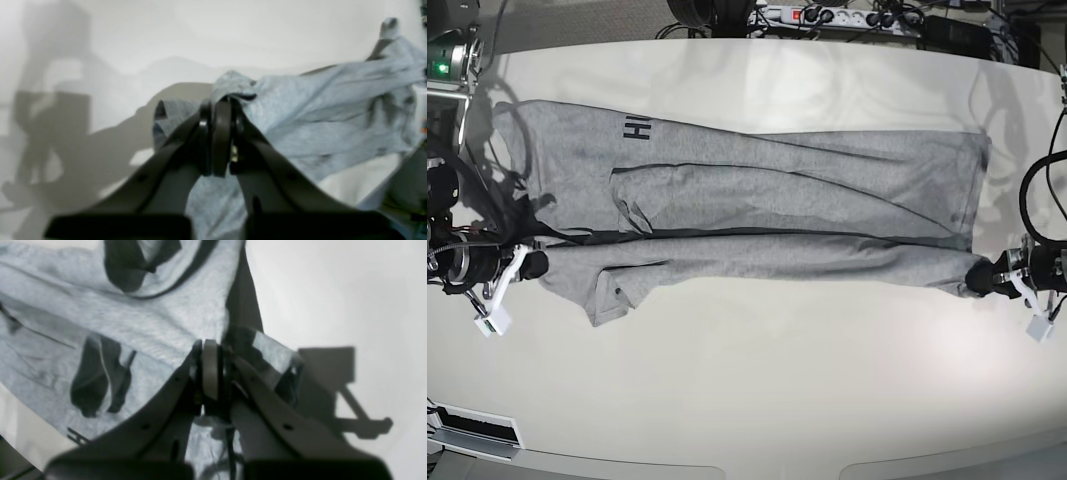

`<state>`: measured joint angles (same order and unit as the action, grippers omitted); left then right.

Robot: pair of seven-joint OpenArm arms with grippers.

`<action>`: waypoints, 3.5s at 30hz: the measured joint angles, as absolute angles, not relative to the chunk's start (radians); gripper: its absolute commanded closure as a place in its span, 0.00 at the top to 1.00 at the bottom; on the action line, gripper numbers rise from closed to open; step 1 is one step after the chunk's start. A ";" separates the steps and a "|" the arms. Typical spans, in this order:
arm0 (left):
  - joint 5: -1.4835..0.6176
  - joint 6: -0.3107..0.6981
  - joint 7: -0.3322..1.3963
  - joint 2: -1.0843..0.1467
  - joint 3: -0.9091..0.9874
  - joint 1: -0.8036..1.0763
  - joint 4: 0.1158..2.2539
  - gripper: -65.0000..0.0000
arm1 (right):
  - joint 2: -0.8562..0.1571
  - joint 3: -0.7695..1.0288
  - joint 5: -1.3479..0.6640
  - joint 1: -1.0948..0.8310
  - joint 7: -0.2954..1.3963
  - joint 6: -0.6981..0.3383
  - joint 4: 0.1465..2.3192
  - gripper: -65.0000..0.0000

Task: Layout the t-shirt on the table in an organized manner, then fold the t-shirt properly
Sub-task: 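Lift the hem with both grippers and fold it over toward the collar, then tuck the loose sleeve under the fold with the right gripper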

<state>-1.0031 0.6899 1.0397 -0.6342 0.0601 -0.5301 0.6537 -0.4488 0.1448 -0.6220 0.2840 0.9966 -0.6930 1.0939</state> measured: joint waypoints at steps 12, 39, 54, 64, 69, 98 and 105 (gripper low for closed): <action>-1.000 0.690 1.068 -0.646 0.060 -0.409 0.653 0.00 | -0.459 0.145 -0.734 0.280 1.139 -0.693 1.094 0.00; -0.987 0.690 0.977 -0.668 0.060 -0.372 0.655 0.47 | -0.460 0.145 -0.696 0.278 1.220 -0.693 1.094 0.18; -0.988 0.690 0.889 -0.670 0.060 -0.326 0.655 0.50 | -0.422 0.146 -0.650 0.381 1.034 -0.631 1.098 0.69; -0.987 0.690 0.871 -0.660 0.060 -0.324 0.655 0.50 | -0.315 0.146 -0.459 0.371 0.825 -0.533 0.951 0.69; -0.988 0.690 0.871 -0.654 0.060 -0.324 0.655 0.50 | -0.307 0.146 -0.459 0.360 0.692 -0.553 0.795 0.69; -0.996 0.690 0.871 -0.635 0.060 -0.324 0.655 0.50 | -0.277 0.147 -0.925 0.311 1.212 -0.693 1.205 0.00; -0.995 0.690 0.870 -0.636 0.060 -0.324 0.655 0.50 | -0.282 0.146 -0.977 0.111 1.273 -0.693 1.397 0.00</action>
